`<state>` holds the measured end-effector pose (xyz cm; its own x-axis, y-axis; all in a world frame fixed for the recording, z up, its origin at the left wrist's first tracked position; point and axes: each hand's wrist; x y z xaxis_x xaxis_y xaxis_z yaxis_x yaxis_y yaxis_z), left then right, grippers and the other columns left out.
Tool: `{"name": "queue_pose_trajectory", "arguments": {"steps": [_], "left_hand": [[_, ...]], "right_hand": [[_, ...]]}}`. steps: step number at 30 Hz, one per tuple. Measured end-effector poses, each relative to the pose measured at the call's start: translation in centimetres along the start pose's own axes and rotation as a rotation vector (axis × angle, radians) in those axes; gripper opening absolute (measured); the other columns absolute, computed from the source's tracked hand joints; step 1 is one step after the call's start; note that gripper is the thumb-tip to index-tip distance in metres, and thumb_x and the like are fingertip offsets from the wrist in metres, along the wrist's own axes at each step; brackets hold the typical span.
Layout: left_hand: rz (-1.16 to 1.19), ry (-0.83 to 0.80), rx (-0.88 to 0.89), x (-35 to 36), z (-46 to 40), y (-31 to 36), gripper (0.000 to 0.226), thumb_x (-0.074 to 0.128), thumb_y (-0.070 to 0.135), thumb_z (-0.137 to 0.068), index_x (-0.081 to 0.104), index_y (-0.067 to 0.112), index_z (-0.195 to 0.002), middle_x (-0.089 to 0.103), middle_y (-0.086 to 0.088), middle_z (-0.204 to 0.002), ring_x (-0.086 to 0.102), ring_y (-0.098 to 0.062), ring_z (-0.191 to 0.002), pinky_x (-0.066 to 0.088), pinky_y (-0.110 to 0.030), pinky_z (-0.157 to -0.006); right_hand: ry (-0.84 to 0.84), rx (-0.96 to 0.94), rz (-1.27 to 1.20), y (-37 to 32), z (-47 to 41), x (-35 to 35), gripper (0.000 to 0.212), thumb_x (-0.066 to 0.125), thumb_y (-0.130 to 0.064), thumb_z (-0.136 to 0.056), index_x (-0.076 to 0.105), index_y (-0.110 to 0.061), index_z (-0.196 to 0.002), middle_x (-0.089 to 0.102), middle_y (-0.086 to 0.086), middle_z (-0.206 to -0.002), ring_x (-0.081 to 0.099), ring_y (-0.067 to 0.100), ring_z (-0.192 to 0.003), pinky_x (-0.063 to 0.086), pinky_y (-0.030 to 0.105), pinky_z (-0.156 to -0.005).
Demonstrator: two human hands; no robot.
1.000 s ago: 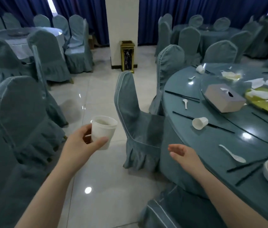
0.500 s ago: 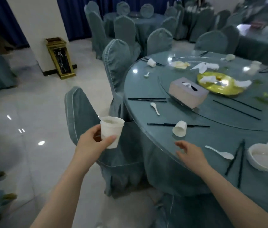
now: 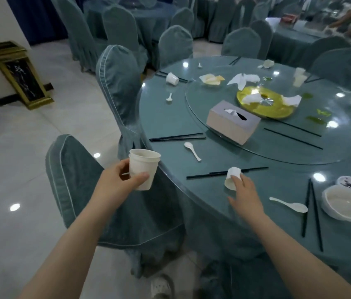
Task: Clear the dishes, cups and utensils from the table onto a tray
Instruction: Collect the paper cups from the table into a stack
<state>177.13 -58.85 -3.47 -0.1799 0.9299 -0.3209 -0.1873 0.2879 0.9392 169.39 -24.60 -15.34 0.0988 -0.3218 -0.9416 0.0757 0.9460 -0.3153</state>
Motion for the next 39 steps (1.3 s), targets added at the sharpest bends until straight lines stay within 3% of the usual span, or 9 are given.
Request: {"name": "queue_pose_trajectory", "arguments": {"steps": [6, 11, 17, 21, 26, 29, 32, 35, 39], "left_hand": [[-0.033, 0.015, -0.024, -0.3, -4.8, 0.0, 0.035, 0.074, 0.032, -0.079, 0.059, 0.040, -0.109, 0.067, 0.021, -0.096, 0.061, 0.013, -0.082, 0.044, -0.007, -0.060], [-0.016, 0.026, -0.065, 0.2, -7.1, -0.8, 0.033, 0.074, 0.032, -0.078, 0.055, 0.046, -0.102, 0.066, 0.021, -0.098, 0.062, 0.005, -0.089, 0.044, -0.011, -0.065], [-0.016, 0.040, -0.073, -0.5, -9.0, -1.2, 0.044, 0.076, 0.030, -0.077, 0.058, 0.032, -0.118, 0.066, 0.015, -0.104, 0.063, -0.003, -0.094, 0.046, -0.014, -0.069], [-0.040, 0.049, -0.034, -2.4, -9.5, -1.3, 0.041, 0.078, 0.027, -0.075, 0.058, 0.039, -0.109, 0.066, 0.018, -0.100, 0.062, 0.004, -0.087, 0.046, -0.008, -0.063], [-0.043, 0.097, 0.016, -6.3, -9.1, -2.1, 0.051, 0.080, 0.023, -0.071, 0.054, 0.042, -0.110, 0.065, 0.021, -0.101, 0.060, 0.007, -0.090, 0.043, -0.010, -0.068], [-0.033, 0.139, 0.058, -10.0, -8.5, -2.8, 0.055, 0.081, 0.017, -0.070, 0.055, 0.041, -0.112, 0.064, 0.023, -0.100, 0.058, 0.015, -0.089, 0.044, -0.007, -0.067], [-0.004, 0.149, 0.097, -14.4, -8.1, -3.6, 0.057, 0.081, 0.011, -0.069, 0.056, 0.042, -0.110, 0.065, 0.023, -0.099, 0.058, 0.016, -0.089, 0.043, -0.001, -0.066], [-0.038, 0.128, 0.140, -19.3, -7.6, -4.2, 0.058, 0.082, 0.015, -0.068, 0.055, 0.052, -0.103, 0.065, 0.028, -0.099, 0.058, 0.013, -0.094, 0.043, -0.008, -0.070], [-0.145, 0.111, 0.205, -25.8, -7.4, -5.2, 0.060, 0.083, 0.020, -0.066, 0.052, 0.062, -0.095, 0.057, 0.044, -0.095, 0.052, 0.021, -0.093, 0.039, -0.001, -0.067]], "right_hand": [[0.052, 0.291, -0.171, -0.9, -4.8, 3.5, 0.072, 0.071, -0.028, -0.083, 0.029, -0.024, -0.142, 0.026, 0.016, -0.148, 0.025, 0.037, -0.134, 0.039, 0.052, -0.099], [0.191, 0.327, -0.302, -1.5, -7.5, 5.1, 0.053, 0.067, -0.021, -0.085, 0.039, -0.023, -0.131, 0.027, 0.013, -0.143, 0.035, 0.033, -0.124, 0.045, 0.049, -0.088], [0.102, 0.167, -0.605, -5.2, -9.5, 4.6, 0.058, 0.080, -0.026, -0.068, 0.043, -0.025, -0.113, 0.050, -0.001, -0.113, 0.054, 0.019, -0.094, 0.044, 0.029, -0.071], [0.055, 0.072, -0.692, -8.5, -9.6, 3.7, 0.054, 0.083, -0.029, -0.065, 0.052, -0.035, -0.110, 0.039, -0.004, -0.115, 0.048, 0.011, -0.097, 0.039, 0.023, -0.085], [-0.029, 0.017, -0.970, -14.9, -8.4, 2.0, 0.053, 0.083, -0.021, -0.070, 0.053, -0.027, -0.113, 0.060, -0.008, -0.114, 0.060, 0.004, -0.099, 0.047, 0.017, -0.074], [-0.059, -0.060, -1.033, -20.2, -7.2, 1.1, 0.043, 0.080, -0.015, -0.073, 0.058, -0.030, -0.106, 0.064, -0.010, -0.110, 0.063, 0.007, -0.100, 0.052, 0.024, -0.083], [-0.088, -0.156, -1.090, -25.9, -5.4, 0.5, 0.041, 0.078, -0.010, -0.074, 0.061, -0.032, -0.104, 0.067, -0.011, -0.107, 0.065, 0.004, -0.097, 0.054, 0.019, -0.077], [-0.096, -0.245, -1.152, -31.6, -3.5, -0.3, 0.041, 0.076, -0.010, -0.076, 0.063, -0.032, -0.108, 0.069, -0.012, -0.107, 0.066, 0.003, -0.096, 0.052, 0.014, -0.072], [-0.127, -0.372, -1.192, -39.7, -1.3, -0.9, 0.039, 0.072, -0.009, -0.080, 0.065, -0.036, -0.107, 0.068, -0.019, -0.109, 0.064, 0.000, -0.099, 0.051, 0.014, -0.076]]}}
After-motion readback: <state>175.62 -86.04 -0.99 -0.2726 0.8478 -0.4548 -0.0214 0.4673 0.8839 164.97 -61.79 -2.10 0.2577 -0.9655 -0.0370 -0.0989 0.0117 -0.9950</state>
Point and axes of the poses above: each hand's wrist, its own z-axis away from the middle knuckle, its own x-axis out of the palm, y = z × x
